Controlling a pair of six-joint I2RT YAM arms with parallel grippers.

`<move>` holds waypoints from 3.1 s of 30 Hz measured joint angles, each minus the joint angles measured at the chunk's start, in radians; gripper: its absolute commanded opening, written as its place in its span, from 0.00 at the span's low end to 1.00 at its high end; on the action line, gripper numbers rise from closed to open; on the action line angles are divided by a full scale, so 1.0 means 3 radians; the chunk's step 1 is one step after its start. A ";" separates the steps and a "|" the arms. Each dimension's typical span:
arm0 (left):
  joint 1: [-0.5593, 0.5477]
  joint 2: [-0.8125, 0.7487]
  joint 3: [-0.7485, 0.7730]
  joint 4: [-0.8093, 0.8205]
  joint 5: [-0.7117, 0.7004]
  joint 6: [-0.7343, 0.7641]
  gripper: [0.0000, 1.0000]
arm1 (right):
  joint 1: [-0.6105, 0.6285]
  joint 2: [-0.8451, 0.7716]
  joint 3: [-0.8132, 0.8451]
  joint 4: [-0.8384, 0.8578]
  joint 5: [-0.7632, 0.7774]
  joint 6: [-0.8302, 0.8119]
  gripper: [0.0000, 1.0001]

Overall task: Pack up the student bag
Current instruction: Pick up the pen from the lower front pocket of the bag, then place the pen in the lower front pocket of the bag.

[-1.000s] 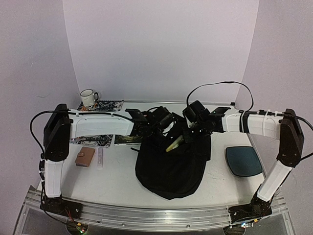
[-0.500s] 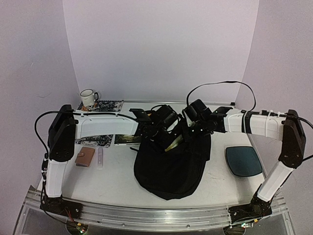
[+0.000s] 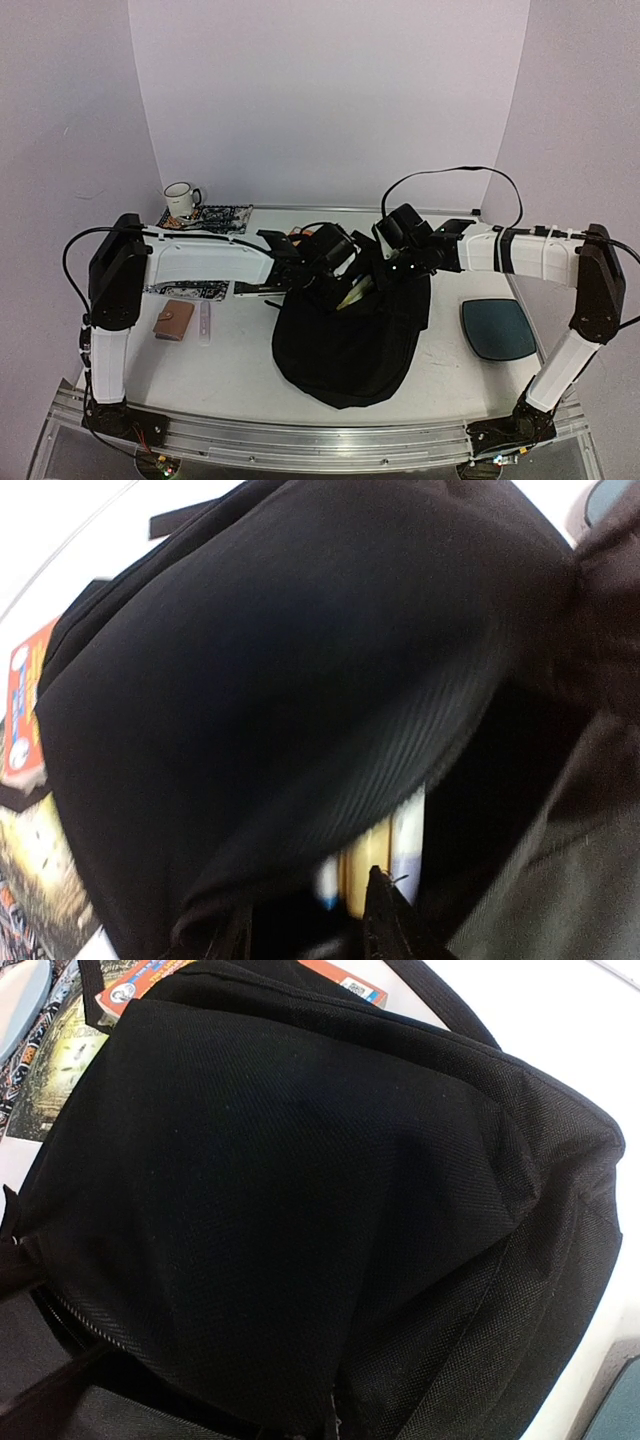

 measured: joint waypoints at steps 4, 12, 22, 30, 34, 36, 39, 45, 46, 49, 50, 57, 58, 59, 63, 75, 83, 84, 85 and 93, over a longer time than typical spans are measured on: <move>0.0000 -0.0382 -0.0300 0.0001 -0.0084 -0.0160 0.47 | 0.0000 0.0000 -0.0011 0.0004 -0.0005 0.0005 0.00; 0.0089 -0.1329 -0.1061 0.0057 -0.0224 -0.0601 0.60 | 0.0006 0.0000 -0.0018 0.0007 -0.0005 0.0009 0.00; 0.0624 -0.2037 -0.2020 -0.0066 -0.0253 -0.1215 0.71 | 0.0006 0.0000 -0.0018 0.0009 -0.0008 0.0009 0.00; 0.1013 -0.2283 -0.2449 -0.0196 -0.0306 -0.1559 0.77 | 0.0006 0.0000 -0.0018 0.0009 -0.0013 0.0009 0.00; 0.1198 -0.2284 -0.2646 -0.0202 -0.0253 -0.1672 0.74 | 0.0006 0.0000 -0.0018 0.0010 -0.0018 0.0009 0.00; 0.1282 -0.2269 -0.2710 -0.0216 -0.0252 -0.1701 0.71 | 0.0006 0.0000 -0.0018 0.0010 -0.0020 0.0008 0.00; 0.1348 -0.2155 -0.2755 -0.0199 -0.0218 -0.1720 0.67 | 0.0006 0.0000 -0.0018 0.0011 -0.0027 0.0008 0.00; 0.1423 -0.1899 -0.2879 -0.0039 -0.0073 -0.1724 0.56 | 0.0006 0.0000 -0.0018 0.0013 -0.0033 0.0009 0.00; 0.1451 -0.1857 -0.2900 -0.0006 -0.0059 -0.1722 0.54 | 0.0006 0.0000 -0.0018 0.0013 -0.0033 0.0009 0.00; 0.1525 -0.1760 -0.2932 0.0052 -0.0024 -0.1707 0.50 | 0.0006 0.0000 -0.0018 0.0013 -0.0033 0.0009 0.00; 0.1545 -0.1733 -0.2936 0.0077 -0.0005 -0.1698 0.48 | 0.0006 0.0000 -0.0018 0.0013 -0.0032 0.0008 0.00; 0.1569 -0.1557 -0.2938 0.0250 0.0078 -0.1680 0.32 | 0.0006 0.0000 -0.0018 0.0014 -0.0032 0.0008 0.00; 0.1569 -0.1552 -0.2938 0.0256 0.0077 -0.1671 0.30 | 0.0006 0.0000 -0.0018 0.0014 -0.0031 0.0008 0.00; 0.1571 -0.1551 -0.2938 0.0256 0.0090 -0.1657 0.28 | 0.0006 0.0000 -0.0018 0.0014 -0.0031 0.0008 0.00; 0.1593 -0.1579 -0.2959 0.0270 0.0149 -0.1604 0.20 | 0.0006 0.0000 -0.0018 0.0014 -0.0031 0.0008 0.00; 0.1316 -0.2033 -0.3089 0.0335 0.0824 -0.1401 0.13 | 0.0006 0.0000 -0.0018 0.0017 -0.0033 -0.0002 0.00; 0.0740 -0.2091 -0.2649 0.0336 0.0943 -0.1116 0.13 | 0.0006 0.0000 -0.0018 0.0018 -0.0048 -0.0005 0.00; 0.0696 -0.2085 -0.2574 0.0335 0.0957 -0.1067 0.13 | 0.0006 0.0000 -0.0018 0.0018 -0.0050 -0.0005 0.00; 0.0648 -0.2065 -0.2489 0.0335 0.0967 -0.1028 0.13 | 0.0006 0.0000 -0.0018 0.0018 -0.0052 -0.0006 0.00; 0.0368 -0.1569 -0.1908 0.0332 0.1056 -0.0733 0.13 | 0.0032 0.0000 -0.0018 0.0020 -0.0077 -0.0020 0.00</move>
